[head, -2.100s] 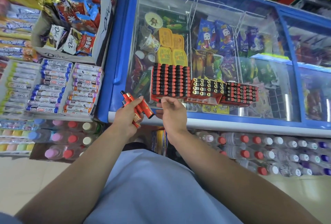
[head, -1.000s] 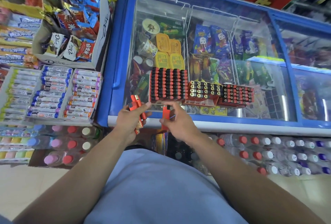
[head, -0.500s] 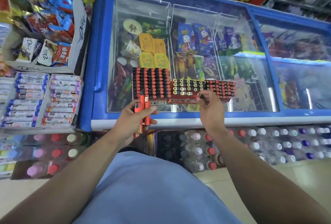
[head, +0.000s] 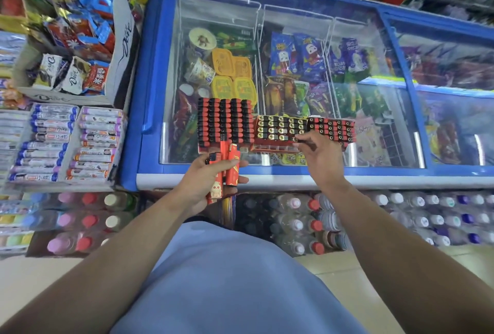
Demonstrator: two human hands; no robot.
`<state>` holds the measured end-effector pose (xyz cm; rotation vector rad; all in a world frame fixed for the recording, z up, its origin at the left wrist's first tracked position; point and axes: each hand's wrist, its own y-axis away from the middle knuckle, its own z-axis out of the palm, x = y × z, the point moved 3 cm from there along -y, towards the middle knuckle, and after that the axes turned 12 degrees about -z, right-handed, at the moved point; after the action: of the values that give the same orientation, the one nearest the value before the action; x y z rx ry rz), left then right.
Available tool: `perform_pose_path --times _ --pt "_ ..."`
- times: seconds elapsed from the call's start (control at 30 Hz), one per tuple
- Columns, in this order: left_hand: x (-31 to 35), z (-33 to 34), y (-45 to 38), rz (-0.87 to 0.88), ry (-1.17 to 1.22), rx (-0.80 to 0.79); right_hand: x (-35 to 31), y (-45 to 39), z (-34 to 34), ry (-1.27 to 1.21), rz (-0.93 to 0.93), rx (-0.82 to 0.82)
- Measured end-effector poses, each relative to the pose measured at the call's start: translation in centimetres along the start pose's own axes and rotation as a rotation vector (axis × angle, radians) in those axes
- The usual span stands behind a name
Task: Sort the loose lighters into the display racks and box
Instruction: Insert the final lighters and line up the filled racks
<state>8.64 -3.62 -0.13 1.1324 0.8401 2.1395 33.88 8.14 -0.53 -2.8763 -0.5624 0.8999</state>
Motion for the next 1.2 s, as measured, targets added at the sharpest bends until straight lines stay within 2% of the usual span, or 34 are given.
perform_pose_path --times 0.23,0.33,0.4,0.5,0.57,0.63,0.73,0.77,0.8,0.87,0.93,1.0,1.2 --pt "-0.5 1.3 0.1 0.028 -0.096 0.003 0.0 -0.3 0.2 0.143 -0.100 -0.023" --pt "-0.4 2.2 0.1 0.043 -0.126 0.010 -1.0 0.6 0.1 0.109 0.016 0.044" --pt "-0.4 2.7 0.0 0.043 -0.152 0.006 -2.8 1.2 -0.2 -0.082 0.094 0.035" --pt "-0.7 3.4 -0.3 0.040 -0.170 0.012 -6.0 2.1 0.7 -0.575 0.217 -0.275" --pt "-0.9 3.7 -0.5 0.037 -0.177 0.006 -6.7 2.4 1.0 -0.693 0.215 -0.377" --pt "-1.2 3.9 -0.8 0.019 -0.182 -0.010 -6.3 2.5 1.0 -0.738 0.229 -0.399" --pt "-1.6 3.7 -1.3 -0.034 -0.170 0.020 -5.4 2.7 0.6 -0.999 0.381 -0.393" --pt "-1.7 3.6 -1.5 -0.048 -0.162 0.046 -4.7 2.6 0.3 -1.012 0.426 -0.361" --pt "-1.8 3.4 -1.7 -0.056 -0.154 0.071 -3.7 2.5 -0.1 -0.949 0.461 -0.304" --pt "-1.8 2.8 -1.9 -0.066 -0.143 0.099 -1.8 1.9 -1.3 -0.654 0.466 -0.174" --pt "-1.9 2.4 -1.9 -0.080 -0.132 0.101 -0.6 1.2 -2.7 -0.329 0.388 -0.079" --pt "-2.0 2.2 -1.9 -0.088 -0.120 0.096 0.1 0.5 -3.3 -0.123 0.291 -0.048" --pt "-1.9 1.6 -2.0 -0.092 -0.113 0.084 0.8 -0.7 -1.8 0.084 0.053 -0.071"
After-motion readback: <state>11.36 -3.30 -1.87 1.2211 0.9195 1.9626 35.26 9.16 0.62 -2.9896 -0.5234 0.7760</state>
